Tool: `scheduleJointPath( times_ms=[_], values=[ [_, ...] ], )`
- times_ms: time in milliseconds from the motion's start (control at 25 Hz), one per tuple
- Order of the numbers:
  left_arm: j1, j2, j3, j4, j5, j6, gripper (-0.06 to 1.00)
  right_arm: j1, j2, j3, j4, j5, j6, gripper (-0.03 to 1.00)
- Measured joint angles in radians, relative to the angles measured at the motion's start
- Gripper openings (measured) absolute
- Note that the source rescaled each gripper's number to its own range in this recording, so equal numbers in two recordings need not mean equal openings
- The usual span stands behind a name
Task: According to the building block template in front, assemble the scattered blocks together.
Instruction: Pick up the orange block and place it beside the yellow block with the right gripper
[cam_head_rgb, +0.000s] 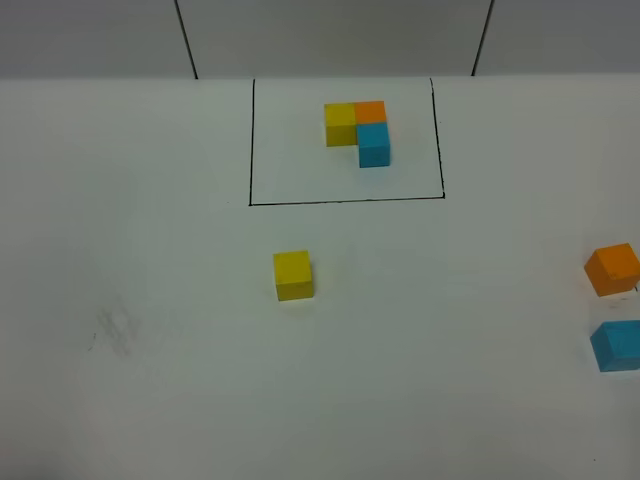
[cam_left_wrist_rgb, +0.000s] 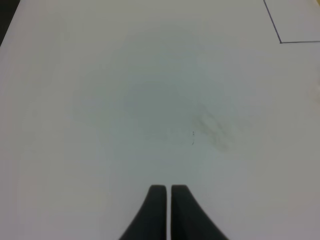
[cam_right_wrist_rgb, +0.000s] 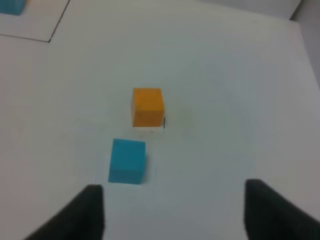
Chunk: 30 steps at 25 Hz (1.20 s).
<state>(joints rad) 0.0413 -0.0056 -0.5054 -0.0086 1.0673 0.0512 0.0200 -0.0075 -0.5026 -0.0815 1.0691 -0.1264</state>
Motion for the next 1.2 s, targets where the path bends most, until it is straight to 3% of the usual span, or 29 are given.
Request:
scheduleJointPath(
  times_ms=[120,200,600,1200],
  values=[
    [0.0,0.0,0.0,0.0,0.0,0.0,0.0,0.0,0.0,0.0,0.0,0.0,0.0,0.95],
    [0.0,0.0,0.0,0.0,0.0,0.0,0.0,0.0,0.0,0.0,0.0,0.0,0.0,0.99],
    [0.0,0.0,0.0,0.0,-0.001,0.0,0.0,0.0,0.203,-0.057,0.0,-0.033,-0.003,0.93],
    [0.0,0.0,0.0,0.0,-0.001,0.0,0.0,0.0,0.783,-0.159,0.094,-0.302,-0.016,0.93]
  ],
)
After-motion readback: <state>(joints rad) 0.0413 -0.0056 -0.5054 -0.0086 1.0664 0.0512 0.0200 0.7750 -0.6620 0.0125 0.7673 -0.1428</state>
